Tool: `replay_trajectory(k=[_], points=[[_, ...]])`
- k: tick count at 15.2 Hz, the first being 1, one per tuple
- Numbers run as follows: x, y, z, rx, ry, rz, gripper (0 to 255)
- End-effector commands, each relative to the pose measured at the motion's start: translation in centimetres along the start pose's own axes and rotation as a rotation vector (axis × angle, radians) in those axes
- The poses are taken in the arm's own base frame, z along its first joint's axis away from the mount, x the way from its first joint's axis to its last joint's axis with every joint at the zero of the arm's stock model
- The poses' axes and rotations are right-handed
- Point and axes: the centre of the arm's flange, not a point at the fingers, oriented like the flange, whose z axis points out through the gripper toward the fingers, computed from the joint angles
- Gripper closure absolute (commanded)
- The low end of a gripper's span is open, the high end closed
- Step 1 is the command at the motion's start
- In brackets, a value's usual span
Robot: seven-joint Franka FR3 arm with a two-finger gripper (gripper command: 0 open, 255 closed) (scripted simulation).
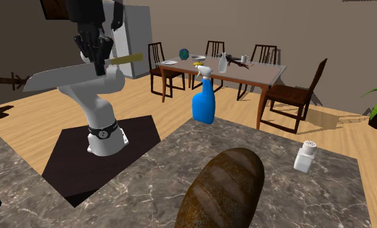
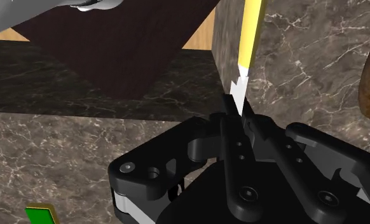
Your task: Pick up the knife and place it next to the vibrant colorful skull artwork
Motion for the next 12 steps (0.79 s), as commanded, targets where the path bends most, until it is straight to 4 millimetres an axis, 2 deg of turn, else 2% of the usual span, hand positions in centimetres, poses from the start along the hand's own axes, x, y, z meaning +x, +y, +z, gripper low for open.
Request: replay_trajectory(k=[1, 12], points=[[2.2, 1.7, 0.0, 0.0, 0.0, -0.001, 255], [13.2, 11.1, 0.2, 0.0, 0.0, -0.001, 255]])
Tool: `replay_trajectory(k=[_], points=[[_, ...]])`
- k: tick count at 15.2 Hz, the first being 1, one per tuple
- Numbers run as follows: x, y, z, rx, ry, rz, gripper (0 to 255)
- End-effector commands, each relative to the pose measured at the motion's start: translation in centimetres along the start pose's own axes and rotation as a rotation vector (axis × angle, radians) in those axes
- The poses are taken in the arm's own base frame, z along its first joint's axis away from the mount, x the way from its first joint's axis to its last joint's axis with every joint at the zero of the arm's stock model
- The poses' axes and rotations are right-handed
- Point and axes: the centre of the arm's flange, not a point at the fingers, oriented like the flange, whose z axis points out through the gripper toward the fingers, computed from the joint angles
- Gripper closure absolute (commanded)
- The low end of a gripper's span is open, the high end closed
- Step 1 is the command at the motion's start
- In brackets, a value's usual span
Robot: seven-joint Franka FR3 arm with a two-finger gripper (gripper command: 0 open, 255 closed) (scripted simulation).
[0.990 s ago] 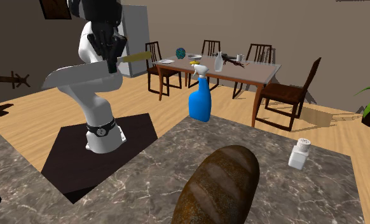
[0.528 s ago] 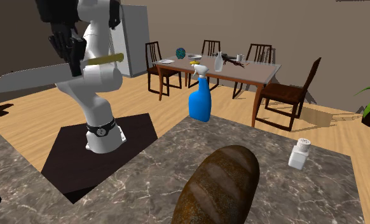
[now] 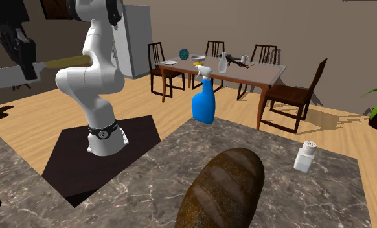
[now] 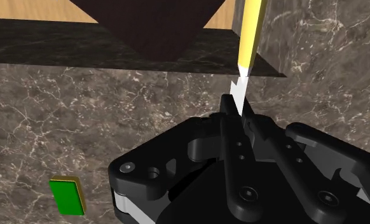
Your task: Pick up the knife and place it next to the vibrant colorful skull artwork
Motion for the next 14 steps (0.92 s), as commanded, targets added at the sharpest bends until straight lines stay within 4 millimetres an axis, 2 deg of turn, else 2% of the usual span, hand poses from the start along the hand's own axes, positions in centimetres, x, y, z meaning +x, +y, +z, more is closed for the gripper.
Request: replay_trajectory(k=[1, 14], points=[[2.2, 1.7, 0.2, -0.001, 0.0, -0.001, 255], [15.5, 13.1, 0.5, -0.001, 0.0, -0.001, 255]])
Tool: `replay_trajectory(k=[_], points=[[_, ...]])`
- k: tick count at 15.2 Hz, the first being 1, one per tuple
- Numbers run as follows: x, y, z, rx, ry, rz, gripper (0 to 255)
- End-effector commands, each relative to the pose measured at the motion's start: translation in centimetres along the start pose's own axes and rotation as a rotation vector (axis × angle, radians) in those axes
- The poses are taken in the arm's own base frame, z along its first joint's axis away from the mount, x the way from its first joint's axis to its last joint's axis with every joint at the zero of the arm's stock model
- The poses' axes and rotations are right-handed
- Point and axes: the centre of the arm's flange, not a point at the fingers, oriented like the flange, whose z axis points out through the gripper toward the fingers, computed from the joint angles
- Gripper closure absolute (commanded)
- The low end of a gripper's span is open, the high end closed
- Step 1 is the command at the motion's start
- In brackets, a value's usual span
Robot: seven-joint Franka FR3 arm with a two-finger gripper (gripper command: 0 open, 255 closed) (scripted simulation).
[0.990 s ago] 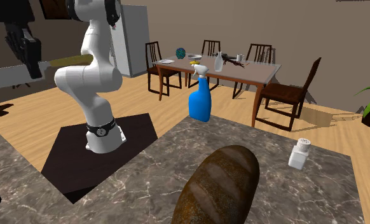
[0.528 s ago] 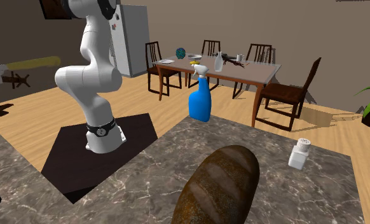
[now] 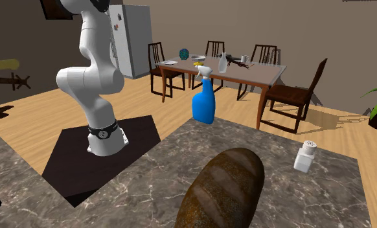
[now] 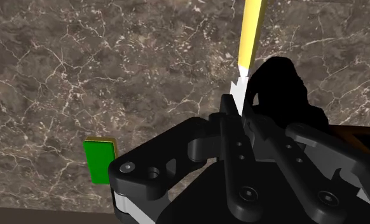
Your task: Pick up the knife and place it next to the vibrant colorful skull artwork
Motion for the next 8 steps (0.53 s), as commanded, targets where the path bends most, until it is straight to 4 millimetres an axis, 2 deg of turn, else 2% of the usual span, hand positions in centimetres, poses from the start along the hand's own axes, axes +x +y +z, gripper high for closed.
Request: replay_trajectory(k=[1, 8], points=[[1.4, 1.0, 0.6, -0.001, 0.001, -0.001, 255], [1.3, 1.0, 4.3, -0.001, 0.001, -0.001, 255]])
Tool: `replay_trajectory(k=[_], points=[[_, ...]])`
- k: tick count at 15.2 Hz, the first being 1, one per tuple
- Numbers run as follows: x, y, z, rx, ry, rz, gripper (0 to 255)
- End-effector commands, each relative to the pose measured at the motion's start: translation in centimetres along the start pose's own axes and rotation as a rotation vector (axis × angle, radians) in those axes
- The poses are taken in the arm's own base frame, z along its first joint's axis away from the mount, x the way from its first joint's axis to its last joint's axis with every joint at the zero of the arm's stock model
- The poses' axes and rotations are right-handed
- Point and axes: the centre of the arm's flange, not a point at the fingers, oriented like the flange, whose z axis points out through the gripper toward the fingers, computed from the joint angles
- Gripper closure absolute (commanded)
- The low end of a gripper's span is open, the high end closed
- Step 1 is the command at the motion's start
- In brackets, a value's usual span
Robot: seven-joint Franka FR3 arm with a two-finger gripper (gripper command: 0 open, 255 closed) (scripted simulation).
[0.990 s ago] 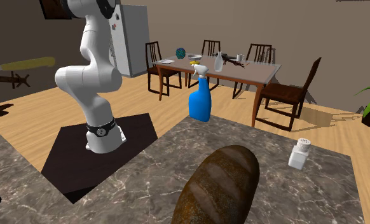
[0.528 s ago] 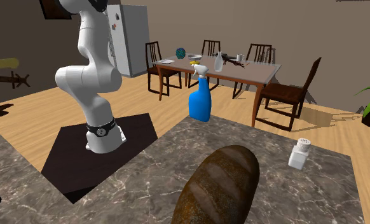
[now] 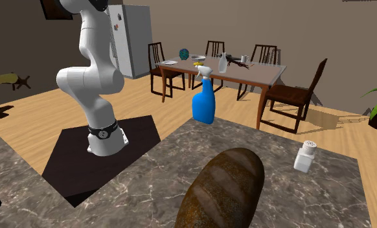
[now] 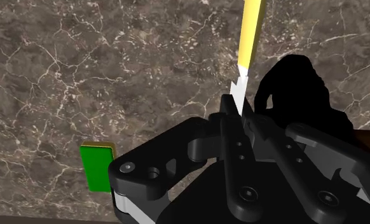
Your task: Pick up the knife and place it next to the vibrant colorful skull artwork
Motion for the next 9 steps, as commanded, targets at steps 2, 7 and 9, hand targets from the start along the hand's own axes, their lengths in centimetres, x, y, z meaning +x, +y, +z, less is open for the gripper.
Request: replay_trajectory(k=[2, 7, 9], points=[[0.0, 0.0, 1.5, 0.0, 0.0, 0.0, 255], [-0.1, 0.0, 4.2, 0.0, 0.0, 0.0, 255], [-0.1, 0.0, 5.2, 0.0, 0.0, 0.0, 255]])
